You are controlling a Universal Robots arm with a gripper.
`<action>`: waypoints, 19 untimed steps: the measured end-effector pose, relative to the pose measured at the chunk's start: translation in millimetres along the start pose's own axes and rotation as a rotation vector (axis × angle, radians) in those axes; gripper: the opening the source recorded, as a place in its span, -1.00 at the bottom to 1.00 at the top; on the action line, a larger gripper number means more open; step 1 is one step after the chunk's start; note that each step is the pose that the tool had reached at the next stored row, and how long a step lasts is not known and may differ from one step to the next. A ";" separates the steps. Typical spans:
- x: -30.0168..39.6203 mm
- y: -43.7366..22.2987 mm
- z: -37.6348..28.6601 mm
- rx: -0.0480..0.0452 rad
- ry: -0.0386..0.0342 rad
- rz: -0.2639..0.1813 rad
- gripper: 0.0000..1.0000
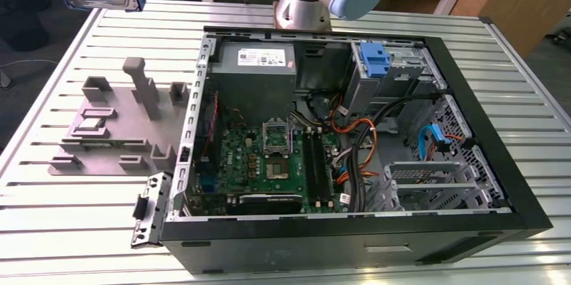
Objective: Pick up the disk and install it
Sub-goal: 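Pick up the disk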
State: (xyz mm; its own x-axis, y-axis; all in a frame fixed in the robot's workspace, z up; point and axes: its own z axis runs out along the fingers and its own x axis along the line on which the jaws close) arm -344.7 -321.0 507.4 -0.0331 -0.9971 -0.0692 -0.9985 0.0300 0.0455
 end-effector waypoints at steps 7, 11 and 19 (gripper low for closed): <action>-0.2 -4.0 -0.1 0.0000 0.0000 0.000 -0.31; -0.2 -6.3 -0.1 0.0000 0.0000 0.000 -0.31; -0.4 -11.2 -0.3 0.0000 0.0000 0.000 -0.31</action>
State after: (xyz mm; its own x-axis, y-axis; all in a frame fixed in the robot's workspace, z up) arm -333.5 -321.0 507.2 -0.0330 -0.9971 -0.0692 -0.9985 0.0299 0.0455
